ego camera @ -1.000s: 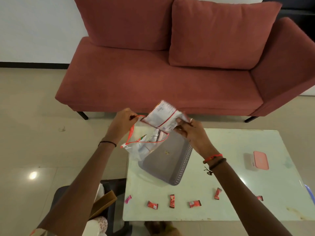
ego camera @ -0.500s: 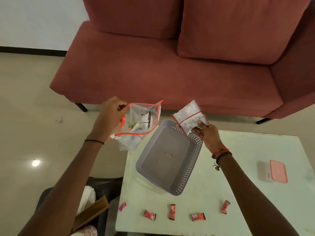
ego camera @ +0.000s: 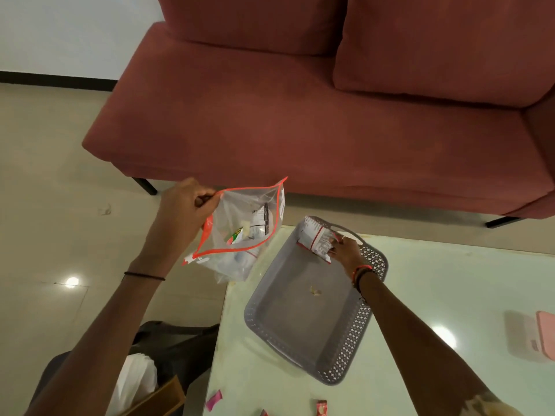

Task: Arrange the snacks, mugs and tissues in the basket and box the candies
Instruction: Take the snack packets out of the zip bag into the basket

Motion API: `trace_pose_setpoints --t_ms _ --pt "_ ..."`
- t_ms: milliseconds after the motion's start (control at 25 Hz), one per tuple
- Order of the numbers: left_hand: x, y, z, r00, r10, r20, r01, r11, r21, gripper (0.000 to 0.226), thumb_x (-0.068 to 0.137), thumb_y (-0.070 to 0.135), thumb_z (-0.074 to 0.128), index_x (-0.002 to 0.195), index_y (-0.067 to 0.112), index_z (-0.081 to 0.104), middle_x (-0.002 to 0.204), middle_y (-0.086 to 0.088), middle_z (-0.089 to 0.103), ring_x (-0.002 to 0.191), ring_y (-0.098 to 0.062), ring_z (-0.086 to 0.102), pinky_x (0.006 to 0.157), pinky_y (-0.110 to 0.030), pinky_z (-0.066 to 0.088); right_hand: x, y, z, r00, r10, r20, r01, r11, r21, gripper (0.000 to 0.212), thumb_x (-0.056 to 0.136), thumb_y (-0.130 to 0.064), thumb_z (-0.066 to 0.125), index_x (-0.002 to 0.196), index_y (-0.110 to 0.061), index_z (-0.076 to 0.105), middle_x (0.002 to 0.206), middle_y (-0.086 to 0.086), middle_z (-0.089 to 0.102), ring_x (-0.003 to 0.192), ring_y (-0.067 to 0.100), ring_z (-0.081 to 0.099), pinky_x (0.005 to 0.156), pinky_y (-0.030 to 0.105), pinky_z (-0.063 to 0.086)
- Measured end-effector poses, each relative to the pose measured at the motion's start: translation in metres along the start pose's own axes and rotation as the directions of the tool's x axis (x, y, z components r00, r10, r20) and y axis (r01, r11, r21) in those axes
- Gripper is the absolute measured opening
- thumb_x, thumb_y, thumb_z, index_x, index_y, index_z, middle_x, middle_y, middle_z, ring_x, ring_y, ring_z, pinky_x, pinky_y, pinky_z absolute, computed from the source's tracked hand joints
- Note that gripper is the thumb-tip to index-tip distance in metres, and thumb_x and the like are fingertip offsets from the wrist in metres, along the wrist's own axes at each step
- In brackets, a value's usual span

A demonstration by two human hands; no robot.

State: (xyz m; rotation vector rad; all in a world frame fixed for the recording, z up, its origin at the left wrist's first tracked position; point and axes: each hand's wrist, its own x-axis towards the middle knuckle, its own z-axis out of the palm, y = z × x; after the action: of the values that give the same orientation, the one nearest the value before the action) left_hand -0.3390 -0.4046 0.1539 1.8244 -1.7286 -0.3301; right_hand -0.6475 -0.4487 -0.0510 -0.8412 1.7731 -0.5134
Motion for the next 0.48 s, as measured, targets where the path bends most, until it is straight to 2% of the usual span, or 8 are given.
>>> trace_pose_setpoints --t_ms 80,200,360,480 --pt "-0.001 -0.004 0.005 1.0 -0.007 -0.013 0.007 1.0 -0.002 0.014 0.084 0.013 0.066 0.08 0.001 0.072 0.073 -0.02 0.064 0.066 -0.029 0.058 0.065 -0.028 0.039 0.011 0.004 0.003 0.993 -0.044 -0.11 0.041 0.999 -0.033 0.027 0.094 0.0 0.045 0.115 0.006 0.062 0.102 0.02 0.066 0.087 0.022 0.058 0.079 0.035 0.048" --pt "-0.003 -0.008 0.01 1.0 0.003 -0.02 -0.003 1.0 -0.006 0.015 0.083 0.013 0.066 0.079 0.0 0.072 0.071 -0.021 0.064 0.065 -0.032 0.059 0.066 -0.036 0.046 0.021 0.004 0.0 0.972 -0.083 -0.22 0.082 0.997 -0.015 0.028 0.092 -0.005 0.049 0.114 0.002 0.064 0.101 0.019 0.069 0.086 0.024 0.061 0.078 0.037 0.051" --pt "-0.01 -0.011 0.015 1.0 -0.022 0.0 0.022 0.999 -0.025 0.015 0.084 0.013 0.065 0.081 0.0 0.073 0.072 -0.02 0.065 0.065 -0.032 0.06 0.067 -0.038 0.048 0.022 0.007 0.002 0.961 -0.114 -0.251 0.1 0.993 -0.07 0.028 0.09 -0.006 0.058 0.117 0.0 0.061 0.112 0.019 0.068 0.103 0.032 0.065 0.084 0.036 0.051" --pt "-0.016 -0.009 0.014 0.999 -0.039 0.024 0.04 0.998 -0.045 0.014 0.084 0.013 0.065 0.082 0.001 0.073 0.073 -0.019 0.065 0.064 -0.03 0.06 0.067 -0.034 0.048 0.019 0.013 -0.001 0.961 -0.098 -0.258 0.08 0.994 -0.079 0.033 0.088 -0.004 0.058 0.121 0.0 0.058 0.117 0.019 0.067 0.106 0.032 0.064 0.081 0.031 0.048"
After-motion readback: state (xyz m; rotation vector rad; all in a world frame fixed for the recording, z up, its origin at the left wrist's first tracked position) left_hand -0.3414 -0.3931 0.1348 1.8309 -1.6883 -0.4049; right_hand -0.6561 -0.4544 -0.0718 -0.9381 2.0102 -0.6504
